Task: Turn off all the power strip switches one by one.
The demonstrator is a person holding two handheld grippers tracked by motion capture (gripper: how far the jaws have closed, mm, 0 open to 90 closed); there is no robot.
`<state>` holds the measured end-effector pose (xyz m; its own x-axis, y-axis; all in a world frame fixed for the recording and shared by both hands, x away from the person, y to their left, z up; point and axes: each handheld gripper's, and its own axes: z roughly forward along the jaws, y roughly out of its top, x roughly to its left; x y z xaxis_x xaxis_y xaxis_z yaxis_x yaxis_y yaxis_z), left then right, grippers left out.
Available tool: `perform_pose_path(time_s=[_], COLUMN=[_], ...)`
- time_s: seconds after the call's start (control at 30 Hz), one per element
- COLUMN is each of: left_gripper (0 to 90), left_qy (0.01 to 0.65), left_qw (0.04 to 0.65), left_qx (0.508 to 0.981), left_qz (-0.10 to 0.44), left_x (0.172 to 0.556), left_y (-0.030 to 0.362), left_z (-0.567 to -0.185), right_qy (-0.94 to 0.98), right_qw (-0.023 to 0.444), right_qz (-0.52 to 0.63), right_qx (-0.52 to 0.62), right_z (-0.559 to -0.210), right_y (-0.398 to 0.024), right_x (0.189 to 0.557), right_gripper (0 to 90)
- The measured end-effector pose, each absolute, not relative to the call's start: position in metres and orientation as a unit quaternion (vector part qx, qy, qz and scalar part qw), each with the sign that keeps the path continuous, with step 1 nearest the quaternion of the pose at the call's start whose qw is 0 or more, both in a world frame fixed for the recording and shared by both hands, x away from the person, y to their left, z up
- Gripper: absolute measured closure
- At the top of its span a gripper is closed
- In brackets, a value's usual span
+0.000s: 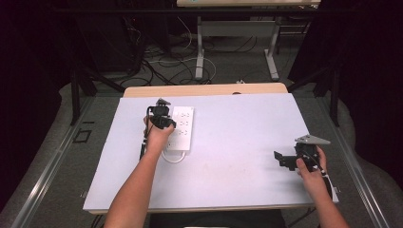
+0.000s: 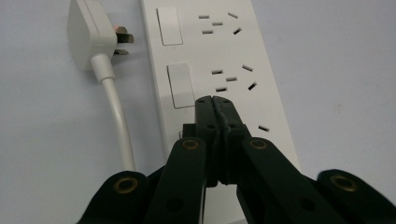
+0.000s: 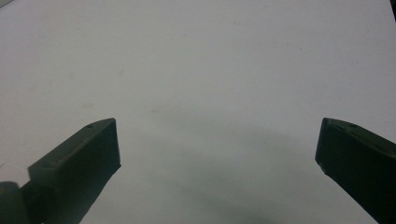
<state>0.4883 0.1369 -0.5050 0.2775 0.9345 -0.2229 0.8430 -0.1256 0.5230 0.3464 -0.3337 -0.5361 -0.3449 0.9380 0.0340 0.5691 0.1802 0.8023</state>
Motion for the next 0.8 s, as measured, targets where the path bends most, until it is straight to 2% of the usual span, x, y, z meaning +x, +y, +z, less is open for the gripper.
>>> perform_pose_path(time_s=[0.8], left_gripper=[90.0], left_qy=[0.601], left_qw=[0.267], left_qx=[0.749], left_qz=[0.079], left_x=[0.4921], left_y=[0.1369], left_z=[-0.5143], right_qy=[0.730], right_qw=[0.242], right_qz=[0.376], right_qx=[0.517], right_z=[-0.5368], right_y=[-0.3322], right_x=[0.3463], right_gripper=[0.0])
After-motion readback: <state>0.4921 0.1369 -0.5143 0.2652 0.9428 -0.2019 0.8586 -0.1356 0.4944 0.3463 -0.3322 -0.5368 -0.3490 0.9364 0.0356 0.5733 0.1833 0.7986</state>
